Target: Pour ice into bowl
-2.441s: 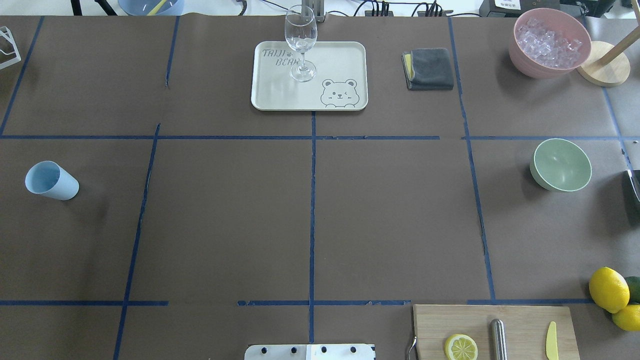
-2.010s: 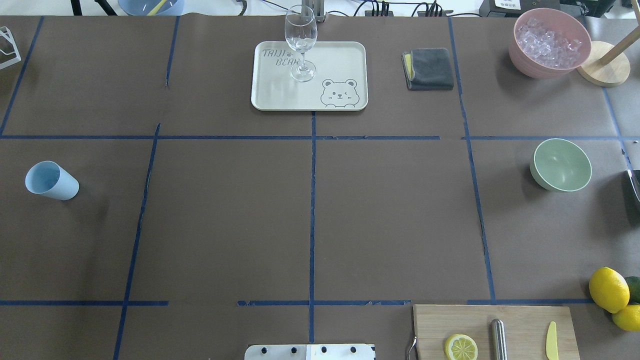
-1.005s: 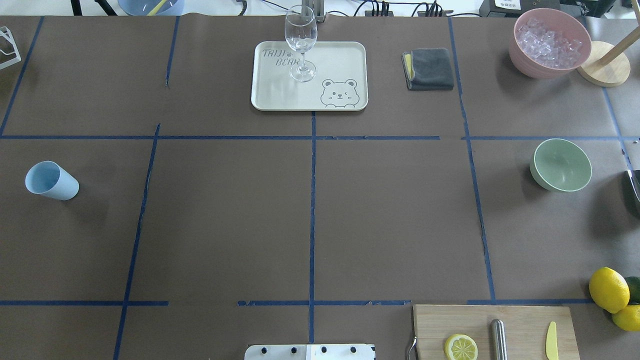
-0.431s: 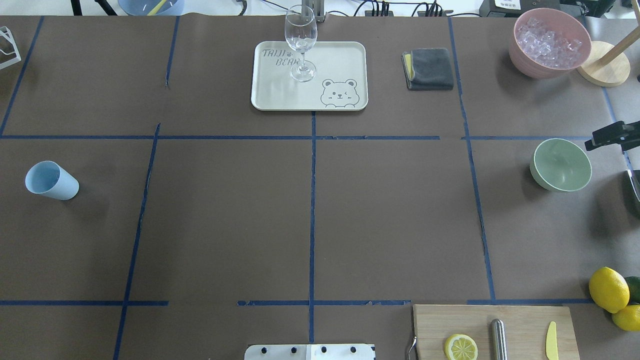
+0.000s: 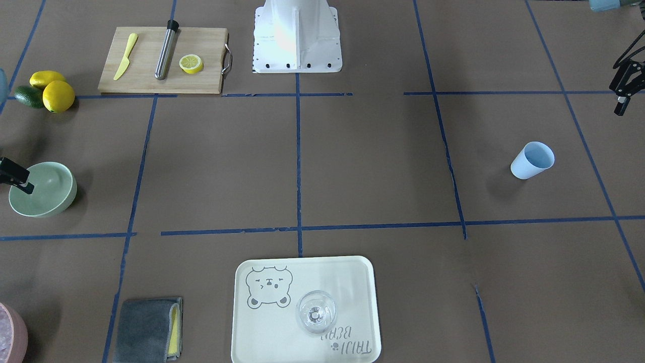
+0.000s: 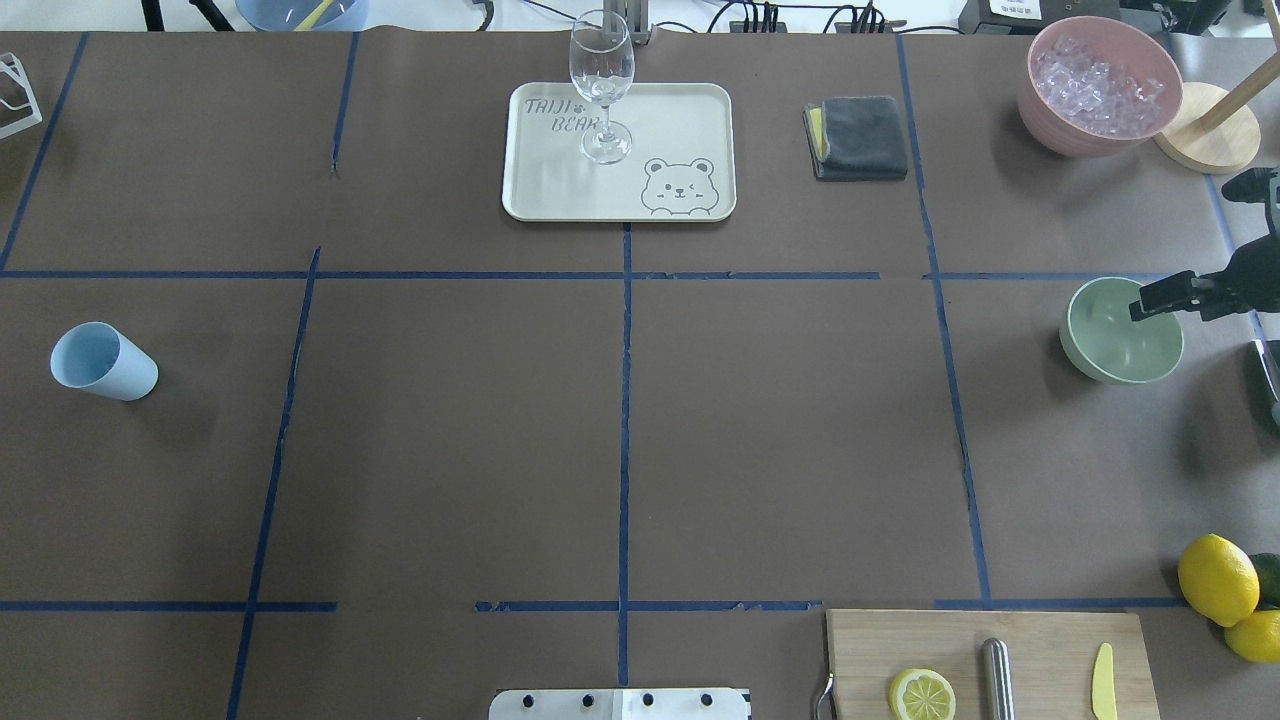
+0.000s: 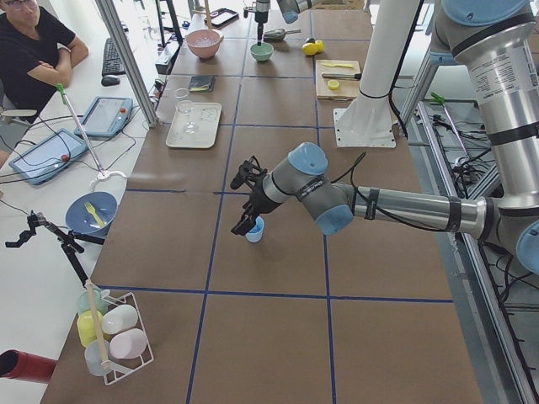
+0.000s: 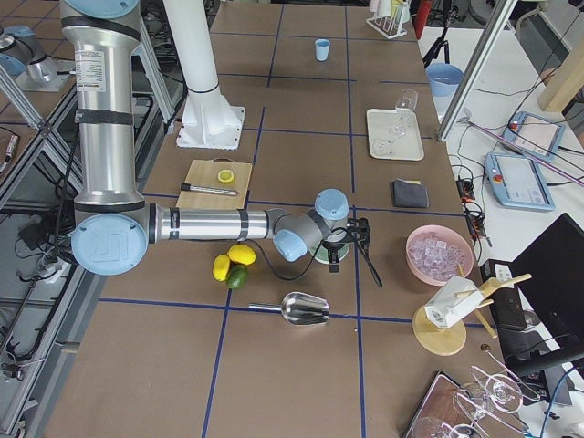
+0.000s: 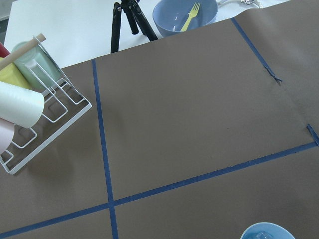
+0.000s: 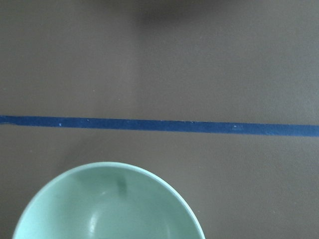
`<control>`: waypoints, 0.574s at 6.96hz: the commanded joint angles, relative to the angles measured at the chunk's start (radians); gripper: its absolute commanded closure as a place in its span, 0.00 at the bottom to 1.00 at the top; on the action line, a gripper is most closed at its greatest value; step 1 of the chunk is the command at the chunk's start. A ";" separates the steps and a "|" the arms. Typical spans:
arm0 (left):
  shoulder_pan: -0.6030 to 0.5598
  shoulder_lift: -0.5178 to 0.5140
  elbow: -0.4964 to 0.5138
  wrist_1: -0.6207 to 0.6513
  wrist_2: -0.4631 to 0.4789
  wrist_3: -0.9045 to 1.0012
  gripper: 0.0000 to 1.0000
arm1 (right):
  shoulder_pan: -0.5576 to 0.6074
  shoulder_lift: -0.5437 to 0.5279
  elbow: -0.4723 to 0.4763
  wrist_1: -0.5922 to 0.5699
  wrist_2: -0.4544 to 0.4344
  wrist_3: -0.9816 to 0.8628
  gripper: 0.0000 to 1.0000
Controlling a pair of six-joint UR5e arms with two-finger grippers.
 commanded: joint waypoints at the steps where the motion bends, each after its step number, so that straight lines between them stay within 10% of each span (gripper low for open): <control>1: 0.003 0.005 -0.004 -0.006 0.006 -0.001 0.00 | -0.025 -0.004 -0.018 0.006 -0.020 0.004 0.00; 4: 0.003 0.003 -0.012 -0.006 0.009 -0.001 0.00 | -0.031 -0.007 -0.018 0.006 -0.012 -0.010 0.93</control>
